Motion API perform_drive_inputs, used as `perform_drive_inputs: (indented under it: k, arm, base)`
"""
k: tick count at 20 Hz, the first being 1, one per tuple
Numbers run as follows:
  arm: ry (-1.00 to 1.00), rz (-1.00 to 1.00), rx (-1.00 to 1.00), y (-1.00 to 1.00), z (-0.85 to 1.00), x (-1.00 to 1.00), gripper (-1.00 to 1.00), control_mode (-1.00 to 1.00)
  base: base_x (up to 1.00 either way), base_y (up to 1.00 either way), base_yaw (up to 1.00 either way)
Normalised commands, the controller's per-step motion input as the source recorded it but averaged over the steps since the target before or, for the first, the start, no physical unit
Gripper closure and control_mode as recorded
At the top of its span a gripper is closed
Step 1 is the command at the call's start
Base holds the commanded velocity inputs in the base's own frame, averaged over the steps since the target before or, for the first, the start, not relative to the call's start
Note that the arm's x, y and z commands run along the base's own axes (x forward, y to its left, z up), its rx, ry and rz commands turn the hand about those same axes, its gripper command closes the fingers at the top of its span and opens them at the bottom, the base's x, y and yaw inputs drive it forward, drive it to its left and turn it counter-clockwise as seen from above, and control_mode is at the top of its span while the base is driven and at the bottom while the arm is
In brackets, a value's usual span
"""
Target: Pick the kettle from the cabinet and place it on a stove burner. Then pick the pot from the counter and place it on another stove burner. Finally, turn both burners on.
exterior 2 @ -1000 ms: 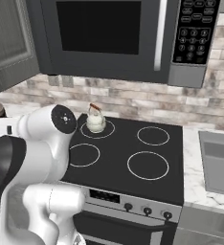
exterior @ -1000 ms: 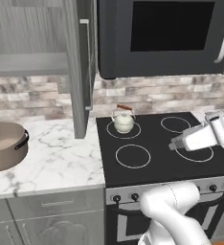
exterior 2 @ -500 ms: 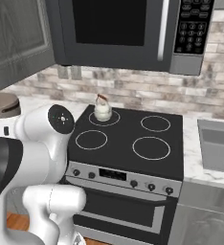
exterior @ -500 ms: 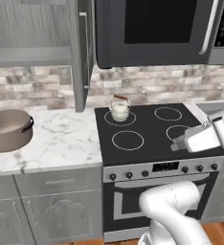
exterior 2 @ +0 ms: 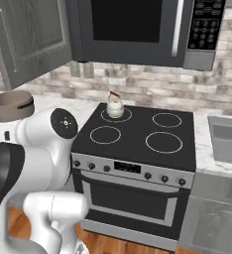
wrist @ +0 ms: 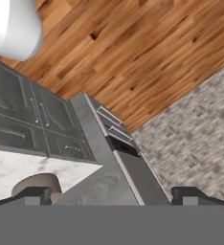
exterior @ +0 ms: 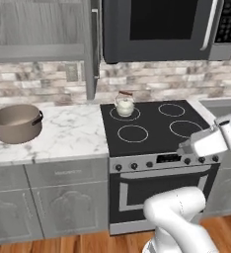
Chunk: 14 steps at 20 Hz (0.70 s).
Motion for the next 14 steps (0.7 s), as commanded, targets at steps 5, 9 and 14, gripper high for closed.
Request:
perform_drive_inputs:
  k: [5,9,14]
  arm:
    - [0.00,0.00,0.00,0.00,0.00,0.00,-1.00,1.00]
    - [0.00,0.00,0.00,0.00,0.00,0.00,-1.00,1.00]
    - [0.00,0.00,0.00,0.00,0.00,0.00,-1.00,1.00]
  base:
    - [-0.40,0.56,-0.04]
    - [-0.27,0.71,-0.06]
    - [-0.15,0.80,-0.05]
